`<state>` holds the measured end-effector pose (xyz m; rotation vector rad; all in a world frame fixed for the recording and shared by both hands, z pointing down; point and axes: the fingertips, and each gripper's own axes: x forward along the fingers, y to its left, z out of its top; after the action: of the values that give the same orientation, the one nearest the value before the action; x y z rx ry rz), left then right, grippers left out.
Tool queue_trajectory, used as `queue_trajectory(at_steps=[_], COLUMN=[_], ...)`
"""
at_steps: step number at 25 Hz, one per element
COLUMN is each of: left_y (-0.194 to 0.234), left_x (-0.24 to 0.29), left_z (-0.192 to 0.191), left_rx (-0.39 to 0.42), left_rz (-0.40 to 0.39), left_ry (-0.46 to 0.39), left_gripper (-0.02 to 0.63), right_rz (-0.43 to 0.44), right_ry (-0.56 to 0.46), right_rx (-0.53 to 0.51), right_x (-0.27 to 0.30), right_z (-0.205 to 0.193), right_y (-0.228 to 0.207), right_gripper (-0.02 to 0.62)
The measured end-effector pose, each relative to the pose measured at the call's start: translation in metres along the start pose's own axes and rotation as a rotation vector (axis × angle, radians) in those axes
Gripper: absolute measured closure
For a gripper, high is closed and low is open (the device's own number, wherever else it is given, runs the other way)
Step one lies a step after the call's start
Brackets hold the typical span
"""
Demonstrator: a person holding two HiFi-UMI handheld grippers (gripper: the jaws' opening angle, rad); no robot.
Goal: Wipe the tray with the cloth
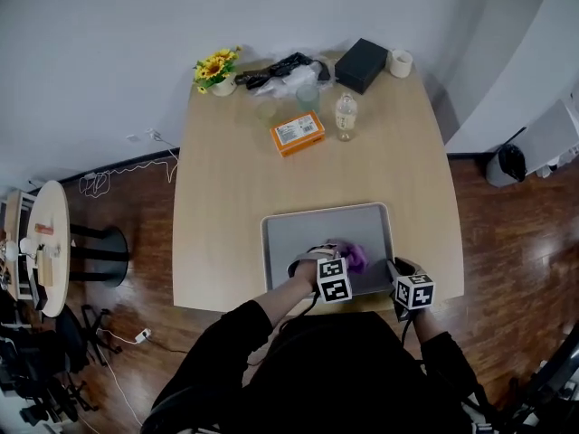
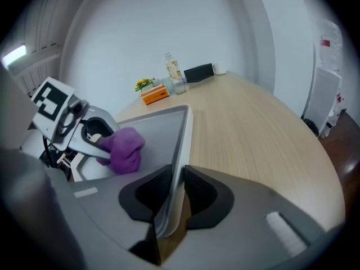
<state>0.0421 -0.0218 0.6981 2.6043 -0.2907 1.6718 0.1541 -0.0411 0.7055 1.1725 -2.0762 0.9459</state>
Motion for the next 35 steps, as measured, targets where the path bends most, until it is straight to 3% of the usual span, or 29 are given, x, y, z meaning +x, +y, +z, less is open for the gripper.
queue_trajectory(at_steps=[5,9,12,19,24,27,32,33,35], left_y=[-0.066,-0.075,-0.043,0.099,0.122,0.100,-0.026,-0.049,-0.071], left_x=[-0.008,-0.009,-0.009,-0.023,-0.026,-0.027,-0.037,-0.038,-0.038], left_z=[-0.007,-0.015,-0.026,-0.078,-0.087,-0.082,-0.065,-0.067,-0.074], left_rx=[0.011,0.033,0.024,-0.178,-0.224,-0.207,-0.049,-0.013,0.026], left_rz=[-0.085,-0.079,-0.020,0.228,0.263,0.223,-0.081,-0.109,-0.074], left_ry=[-0.031,-0.039,-0.014,0.057,0.066,0.054,0.008,0.007,0.014], left_gripper=[0.514,0.515,0.514,0.512,0.512,0.512,0.512,0.512,0.520], right_rz=[-0.008,-0.008,-0.014,-0.018,-0.023,-0.027,-0.027,-0.025,-0.024], right_ry=[0.016,0.026,0.027,0.018,0.011,0.008,0.004,0.002,0.001], right_rx=[-0.002,-0.009,-0.007,-0.011,-0.010,-0.002,0.001,0.000,-0.006], right_x=[-0.002,0.001,0.001,0.001,0.002,0.002,0.002,0.004,0.006], right_z=[-0.001,0.000,0.001,-0.001,0.000,-0.001,0.004,0.006,0.007], right_y=[-0.003,-0.001,0.001,0.003,0.001,0.000,-0.004,-0.005,-0.003], right_gripper=[0.522,0.522,0.522,0.522,0.522,0.522,0.522,0.522,0.522])
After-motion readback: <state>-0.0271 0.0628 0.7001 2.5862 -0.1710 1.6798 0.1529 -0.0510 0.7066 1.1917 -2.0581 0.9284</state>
